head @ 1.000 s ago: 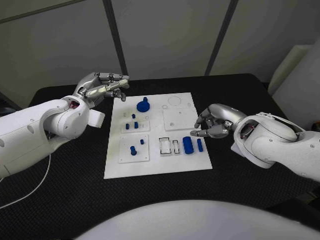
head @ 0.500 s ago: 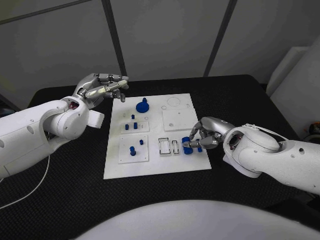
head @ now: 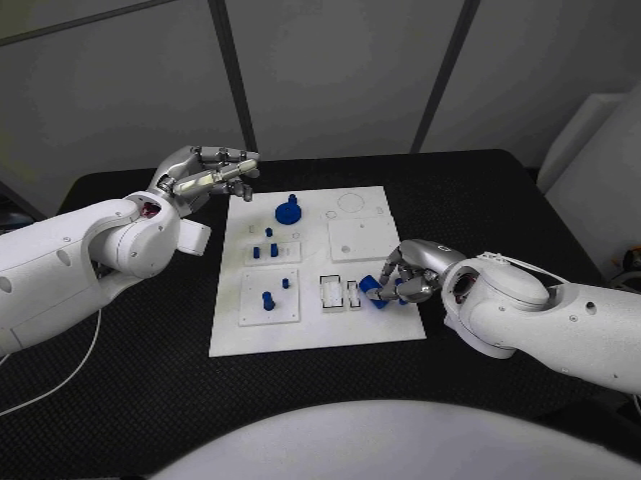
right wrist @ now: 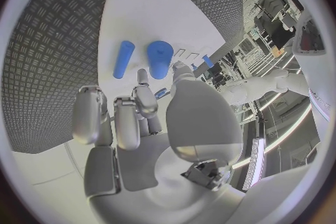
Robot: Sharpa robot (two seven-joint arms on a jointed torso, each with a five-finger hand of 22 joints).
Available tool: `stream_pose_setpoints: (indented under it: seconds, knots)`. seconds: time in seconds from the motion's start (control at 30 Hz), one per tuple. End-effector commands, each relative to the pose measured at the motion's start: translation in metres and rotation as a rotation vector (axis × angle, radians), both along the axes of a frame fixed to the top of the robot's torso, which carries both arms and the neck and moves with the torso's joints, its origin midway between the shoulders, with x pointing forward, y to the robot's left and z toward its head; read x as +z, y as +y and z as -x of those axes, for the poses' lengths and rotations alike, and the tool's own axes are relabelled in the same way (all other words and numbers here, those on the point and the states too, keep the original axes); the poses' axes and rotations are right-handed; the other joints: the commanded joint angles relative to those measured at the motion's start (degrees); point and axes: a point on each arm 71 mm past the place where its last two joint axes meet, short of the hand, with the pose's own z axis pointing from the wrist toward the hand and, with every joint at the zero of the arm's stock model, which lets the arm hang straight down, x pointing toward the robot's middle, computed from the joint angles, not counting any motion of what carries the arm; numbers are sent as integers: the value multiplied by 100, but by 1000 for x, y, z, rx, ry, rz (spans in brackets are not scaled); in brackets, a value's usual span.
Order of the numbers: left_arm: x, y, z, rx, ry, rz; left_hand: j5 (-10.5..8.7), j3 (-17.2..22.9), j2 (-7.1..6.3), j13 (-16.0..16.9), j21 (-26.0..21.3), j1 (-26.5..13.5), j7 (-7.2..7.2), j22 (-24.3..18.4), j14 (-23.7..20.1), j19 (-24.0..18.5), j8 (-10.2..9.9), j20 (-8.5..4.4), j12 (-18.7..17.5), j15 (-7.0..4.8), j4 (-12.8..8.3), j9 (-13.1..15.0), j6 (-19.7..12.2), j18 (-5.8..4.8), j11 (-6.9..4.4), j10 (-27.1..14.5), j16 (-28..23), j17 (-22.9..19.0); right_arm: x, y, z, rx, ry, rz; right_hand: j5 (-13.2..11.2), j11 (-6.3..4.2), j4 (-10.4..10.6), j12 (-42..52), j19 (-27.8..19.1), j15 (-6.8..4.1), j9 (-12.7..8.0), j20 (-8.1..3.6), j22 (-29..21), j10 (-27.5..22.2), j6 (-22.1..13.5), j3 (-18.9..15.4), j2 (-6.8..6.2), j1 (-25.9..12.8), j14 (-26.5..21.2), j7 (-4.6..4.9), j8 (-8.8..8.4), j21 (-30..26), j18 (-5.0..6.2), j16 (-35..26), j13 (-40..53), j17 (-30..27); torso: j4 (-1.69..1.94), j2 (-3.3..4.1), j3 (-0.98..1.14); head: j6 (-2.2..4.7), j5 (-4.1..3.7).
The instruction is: Assemble the parts on the task board
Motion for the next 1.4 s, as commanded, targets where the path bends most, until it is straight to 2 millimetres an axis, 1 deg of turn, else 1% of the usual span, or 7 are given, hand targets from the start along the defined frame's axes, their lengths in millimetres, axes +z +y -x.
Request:
stream_pose_setpoints:
  seconds: [0.03,0.4,0.7,0.8,0.93,1.03,1.4]
  knots:
    - [2,-1,0,-10,-3,15,-4,-37,29,5,-14,8,-13,-6,-24,4,-13,14,34,5,-3,-6,-37,-115,7,-40,-38,9,-1,1,-1,5,-3,53,3,-9,4,32,-19,30,10,9,29,-4,-3,-36,61,25,438,-40,39,-31,-31,28,17,522,-1,8,0,1,4]
    - [1,-1,0,-11,-1,15,-4,-44,34,7,-19,0,-12,-10,-25,4,-10,16,41,6,4,-6,-41,-115,8,-46,-39,12,-13,11,5,43,24,90,1,-40,-79,117,-11,4,103,-14,34,58,-10,-55,162,502,446,-72,214,-39,-32,55,173,573,-3,14,-7,1,20]
    - [1,-1,0,-13,-1,15,-4,-44,34,7,-19,0,-12,-10,-25,4,-10,16,41,6,4,-6,-41,-115,8,-46,-39,12,-10,15,7,32,-16,61,118,-140,-139,266,81,-72,225,-72,154,217,272,-2,400,887,474,-187,410,40,-59,130,387,717,-11,9,1,1,20]
    - [1,0,0,-12,-1,15,-4,-46,35,8,-21,-1,-12,-12,-25,4,-9,17,43,7,5,-6,-43,-115,8,-48,-39,13,-6,15,8,9,-37,25,250,-175,-119,304,98,-102,258,-101,174,265,334,6,472,935,477,-225,438,53,-63,140,444,734,-14,9,8,1,27]
    - [1,0,0,-11,-1,14,-4,-48,36,8,-22,-2,-11,-13,-25,4,-8,17,45,7,6,-6,-44,-115,9,-50,-39,13,1,13,12,-27,-58,-34,338,-198,-85,312,108,-122,288,-122,188,287,380,-4,517,943,479,-251,460,62,-67,147,466,749,5,4,-10,1,1]
    - [1,0,0,-10,-1,14,-4,-48,36,8,-22,-2,-11,-13,-25,4,-8,17,45,7,6,-6,-44,-115,9,-50,-39,13,8,13,16,-45,-63,-79,387,-212,-56,321,117,-135,309,-135,198,305,409,-19,541,931,482,-268,476,69,-69,154,485,763,3,5,-18,1,20]
    - [1,-1,-1,-13,0,15,-4,-50,38,8,-24,-5,-10,-14,-26,4,-8,18,46,7,9,-6,-46,-115,9,-53,-39,14,24,30,15,-50,-57,-188,448,-245,-9,396,187,-165,376,-168,292,395,472,-115,582,801,503,-302,513,132,-92,209,593,872,10,29,-17,1,71]
